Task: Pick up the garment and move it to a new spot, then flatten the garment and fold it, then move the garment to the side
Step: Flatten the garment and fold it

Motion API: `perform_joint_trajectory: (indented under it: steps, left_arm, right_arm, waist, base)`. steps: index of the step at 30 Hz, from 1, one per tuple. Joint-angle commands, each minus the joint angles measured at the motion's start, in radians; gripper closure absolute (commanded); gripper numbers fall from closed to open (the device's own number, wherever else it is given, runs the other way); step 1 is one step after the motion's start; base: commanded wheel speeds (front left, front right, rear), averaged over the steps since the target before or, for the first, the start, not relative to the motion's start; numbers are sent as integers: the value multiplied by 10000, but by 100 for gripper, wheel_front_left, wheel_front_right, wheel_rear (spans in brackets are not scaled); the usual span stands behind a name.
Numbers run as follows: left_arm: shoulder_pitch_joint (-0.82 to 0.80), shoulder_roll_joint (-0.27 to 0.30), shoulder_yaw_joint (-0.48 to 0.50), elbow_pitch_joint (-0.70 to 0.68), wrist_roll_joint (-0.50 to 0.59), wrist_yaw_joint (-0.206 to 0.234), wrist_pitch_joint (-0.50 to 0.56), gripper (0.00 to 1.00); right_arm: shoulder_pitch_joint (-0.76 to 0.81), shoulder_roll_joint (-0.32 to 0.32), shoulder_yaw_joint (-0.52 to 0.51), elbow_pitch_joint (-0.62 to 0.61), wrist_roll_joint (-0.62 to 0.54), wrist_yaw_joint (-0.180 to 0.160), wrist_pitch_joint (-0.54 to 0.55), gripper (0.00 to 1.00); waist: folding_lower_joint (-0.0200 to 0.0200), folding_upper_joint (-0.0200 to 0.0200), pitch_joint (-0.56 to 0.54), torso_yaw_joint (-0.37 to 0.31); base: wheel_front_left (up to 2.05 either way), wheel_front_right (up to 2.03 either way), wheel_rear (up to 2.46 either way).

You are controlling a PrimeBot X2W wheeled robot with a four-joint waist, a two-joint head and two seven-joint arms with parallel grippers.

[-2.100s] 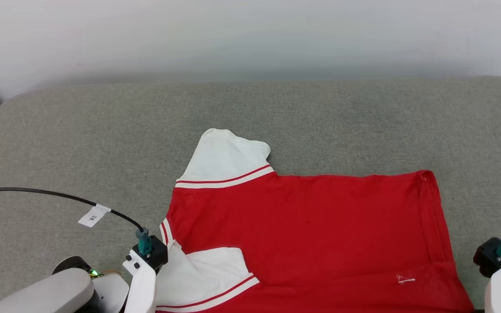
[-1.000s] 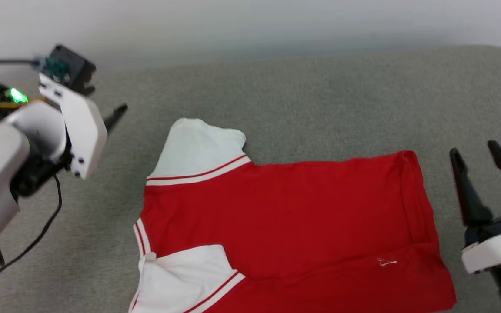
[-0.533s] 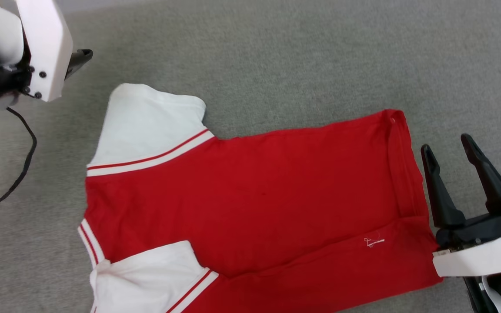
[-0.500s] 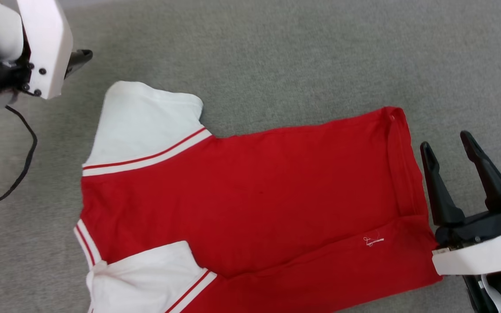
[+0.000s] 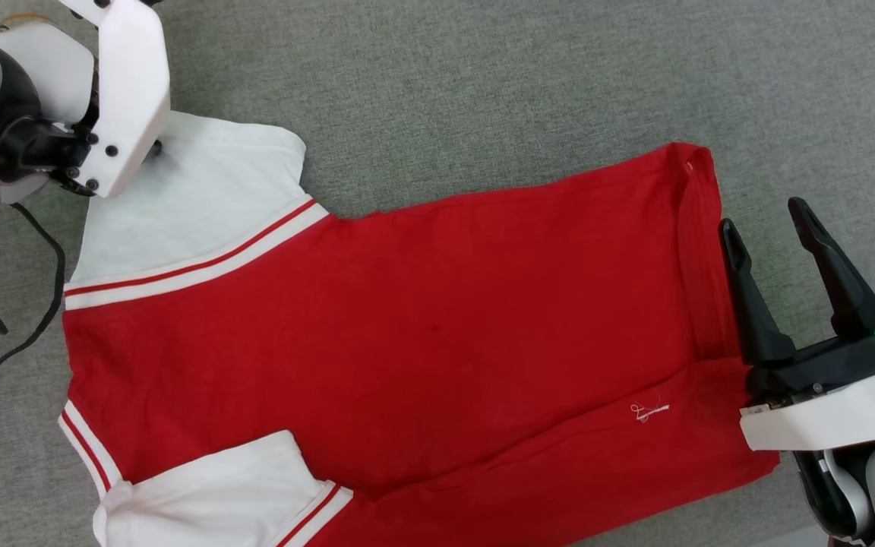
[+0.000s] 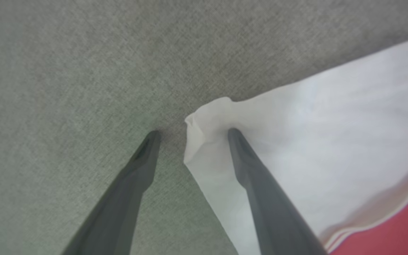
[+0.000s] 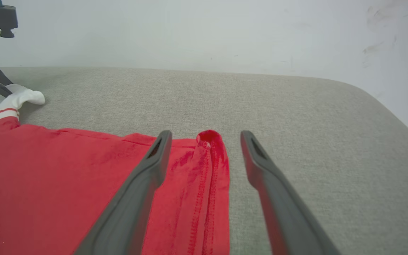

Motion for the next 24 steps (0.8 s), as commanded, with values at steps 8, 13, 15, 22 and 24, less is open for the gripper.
perform_joint_trajectory:
  steps: [8, 13, 15, 22, 24]
  left_arm:
    - [479, -74, -375, 387, 56, -269, -232, 100]
    - [492, -224, -329, 350, -33, -384, -837, 100]
    - [597, -279, -253, 340, -154, -415, -1157, 100]
    - [881, -374, -330, -16, -166, -465, -2006, 100]
    - [933, -415, -399, -187, -174, -474, -2217, 100]
  right_arm:
    - [-337, -165, 13, 371, 85, -8, -88, 0]
    - [-669, -495, -226, 276, -47, -8, 50, 0]
    - [-873, -743, -304, 137, -139, -8, 256, 0]
    - [-1828, -2103, -86, -101, -177, -8, 2088, 0]
    - [-2233, -2744, 244, -63, 77, -8, 3311, 0]
  waist:
    - [-2, 0, -107, 143]
    - [-2, 0, -746, 390]
    - [-2, 0, -1060, 517]
    - [-2, 0, -1786, 958]
    - [-2, 0, -1931, 1122]
  base:
    - [0, 0, 0]
    - [0, 0, 0]
    - [0, 0, 0]
    - [0, 0, 0]
    - [0, 0, 0]
